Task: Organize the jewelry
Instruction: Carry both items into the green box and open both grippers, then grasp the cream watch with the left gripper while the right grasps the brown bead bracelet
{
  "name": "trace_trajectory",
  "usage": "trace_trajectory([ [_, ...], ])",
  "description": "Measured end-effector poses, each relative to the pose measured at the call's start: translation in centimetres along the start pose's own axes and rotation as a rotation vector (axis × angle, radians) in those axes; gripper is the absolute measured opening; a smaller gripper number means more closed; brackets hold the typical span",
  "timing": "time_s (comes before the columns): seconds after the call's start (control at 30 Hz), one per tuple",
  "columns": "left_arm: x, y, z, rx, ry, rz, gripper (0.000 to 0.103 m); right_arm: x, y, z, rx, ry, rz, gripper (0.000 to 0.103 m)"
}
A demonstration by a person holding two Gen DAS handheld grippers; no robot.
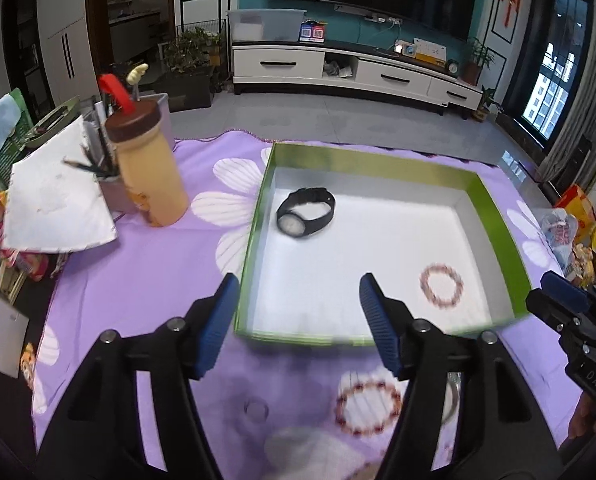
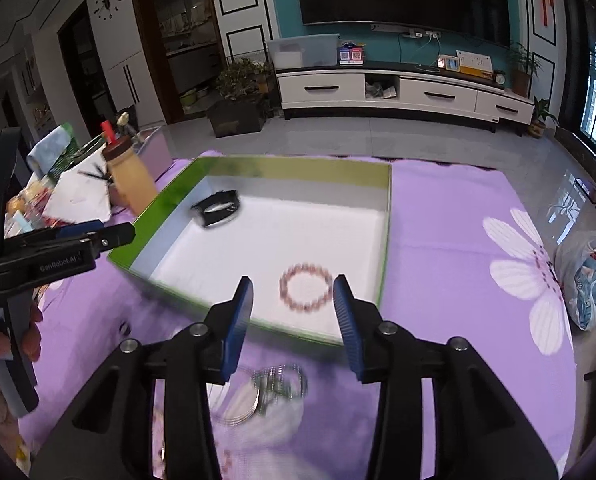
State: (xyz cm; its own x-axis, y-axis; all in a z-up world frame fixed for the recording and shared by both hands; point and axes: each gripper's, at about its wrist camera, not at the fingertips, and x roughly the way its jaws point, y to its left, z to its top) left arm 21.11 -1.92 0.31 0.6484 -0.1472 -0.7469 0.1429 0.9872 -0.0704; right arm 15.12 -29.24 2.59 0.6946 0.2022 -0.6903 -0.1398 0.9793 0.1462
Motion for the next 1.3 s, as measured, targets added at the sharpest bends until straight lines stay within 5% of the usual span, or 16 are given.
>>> trace_trajectory([
  [0.6, -6.8, 0.1, -13.8, -0.002, 0.104, -0.048, 0.069, -5.5, 3.4, -12.5, -0.006, 0.167, 0.104, 0.042],
  [1.1, -4.1, -3.1, -15.2, 0.033, 0.158, -0.050, 0.068, -1.6, 7.0, -15.7, -0.108, 0.206, 0.051, 0.042],
  [1.3, -2.4, -3.6, -15.3, 0.049, 0.196, -0.043, 0.041, -0.9, 8.0, -15.7, -0.181, 0.171, -0.009, 0.026],
])
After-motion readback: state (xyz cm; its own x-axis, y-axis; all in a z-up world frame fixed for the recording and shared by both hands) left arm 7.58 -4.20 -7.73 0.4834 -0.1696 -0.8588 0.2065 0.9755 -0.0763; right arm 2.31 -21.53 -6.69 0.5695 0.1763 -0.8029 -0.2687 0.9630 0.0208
